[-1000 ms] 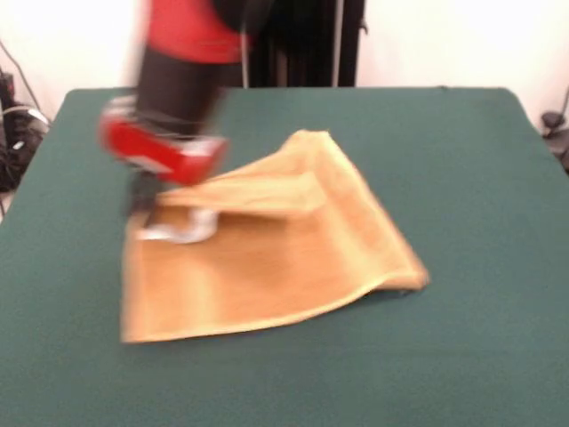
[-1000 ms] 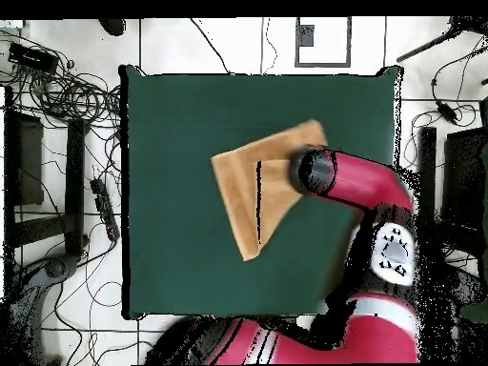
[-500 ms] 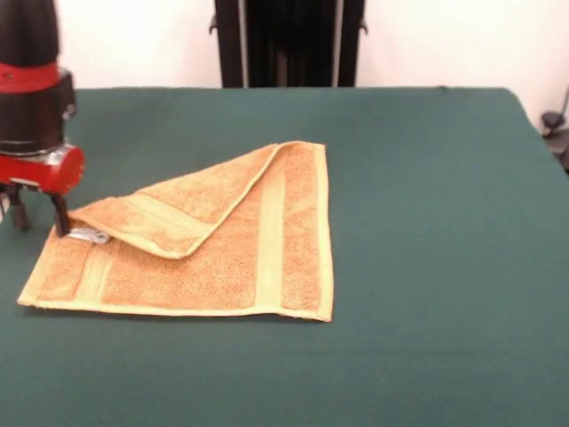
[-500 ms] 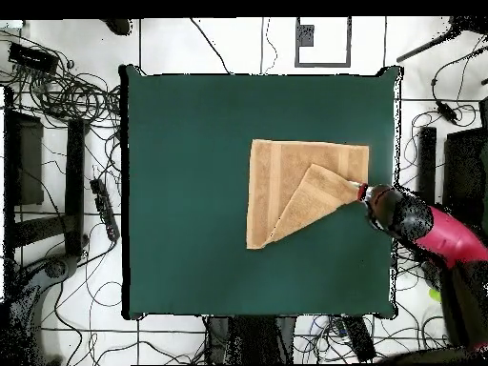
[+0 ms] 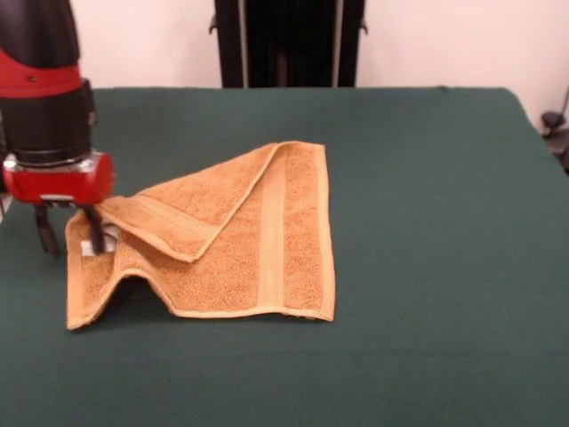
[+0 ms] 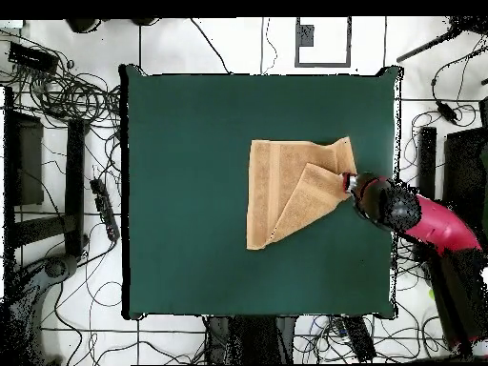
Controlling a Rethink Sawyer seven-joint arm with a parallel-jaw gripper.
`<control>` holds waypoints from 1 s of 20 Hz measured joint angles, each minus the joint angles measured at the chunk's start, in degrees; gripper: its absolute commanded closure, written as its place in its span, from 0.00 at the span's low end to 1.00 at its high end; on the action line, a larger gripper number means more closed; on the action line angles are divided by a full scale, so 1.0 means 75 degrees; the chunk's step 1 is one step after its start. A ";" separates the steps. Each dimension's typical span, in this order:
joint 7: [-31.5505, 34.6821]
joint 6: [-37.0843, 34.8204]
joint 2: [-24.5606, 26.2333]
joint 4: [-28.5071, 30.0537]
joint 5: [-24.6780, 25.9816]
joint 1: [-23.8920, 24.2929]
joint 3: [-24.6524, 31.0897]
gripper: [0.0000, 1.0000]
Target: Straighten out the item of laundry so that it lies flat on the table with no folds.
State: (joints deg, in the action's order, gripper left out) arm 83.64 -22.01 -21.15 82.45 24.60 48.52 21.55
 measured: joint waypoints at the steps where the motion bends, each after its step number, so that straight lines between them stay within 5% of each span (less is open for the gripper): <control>1: 0.0000 0.0000 -0.0002 0.0019 0.0059 -0.0052 0.0087 0.00; 5: 0.0000 -0.0008 -0.0121 0.0079 0.0252 -0.0560 0.0057 0.00; 12: 0.0000 -0.0275 -0.0665 0.0056 0.0480 -0.2549 -0.0820 0.00; 20: 0.0000 -0.1575 -0.1389 -0.0152 0.0758 -0.4472 -0.1587 0.00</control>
State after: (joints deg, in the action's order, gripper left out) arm 83.64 -33.82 -31.57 81.31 30.29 14.98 9.64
